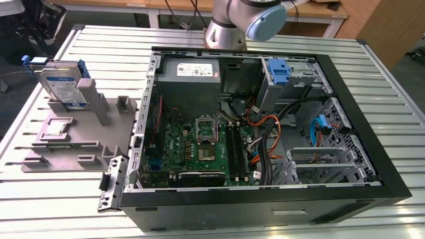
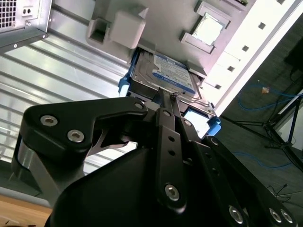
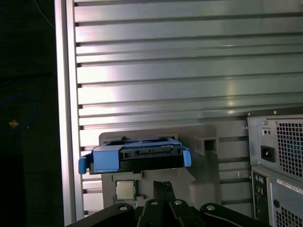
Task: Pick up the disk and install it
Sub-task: 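Reach for the disk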
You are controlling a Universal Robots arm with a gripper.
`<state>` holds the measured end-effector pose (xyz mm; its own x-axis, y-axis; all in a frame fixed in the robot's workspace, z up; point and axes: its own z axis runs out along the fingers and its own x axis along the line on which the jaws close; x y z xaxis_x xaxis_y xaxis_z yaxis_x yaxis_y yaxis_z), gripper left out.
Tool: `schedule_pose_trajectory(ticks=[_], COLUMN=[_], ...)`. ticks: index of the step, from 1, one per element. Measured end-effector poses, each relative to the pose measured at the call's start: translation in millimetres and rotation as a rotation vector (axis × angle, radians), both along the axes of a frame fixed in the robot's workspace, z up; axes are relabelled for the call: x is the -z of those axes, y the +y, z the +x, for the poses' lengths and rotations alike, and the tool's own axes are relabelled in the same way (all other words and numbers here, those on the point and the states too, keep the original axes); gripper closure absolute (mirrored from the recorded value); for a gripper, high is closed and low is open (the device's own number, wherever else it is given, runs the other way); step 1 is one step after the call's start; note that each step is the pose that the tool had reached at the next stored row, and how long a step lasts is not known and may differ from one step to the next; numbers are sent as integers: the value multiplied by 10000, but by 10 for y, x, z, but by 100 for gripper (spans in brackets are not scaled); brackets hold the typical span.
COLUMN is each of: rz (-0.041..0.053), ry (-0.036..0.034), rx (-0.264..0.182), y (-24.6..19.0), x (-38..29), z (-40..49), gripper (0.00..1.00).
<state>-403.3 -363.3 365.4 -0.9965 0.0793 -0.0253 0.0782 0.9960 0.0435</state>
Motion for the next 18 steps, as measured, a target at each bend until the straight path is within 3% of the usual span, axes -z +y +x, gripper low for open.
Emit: schedule_pose_trajectory(ticks=[7, 18], rz=[-11, -11], ry=[1, 9], rx=[0, 0], y=[64, 77], x=[84, 124], z=[-109, -121], gripper=[90, 90])
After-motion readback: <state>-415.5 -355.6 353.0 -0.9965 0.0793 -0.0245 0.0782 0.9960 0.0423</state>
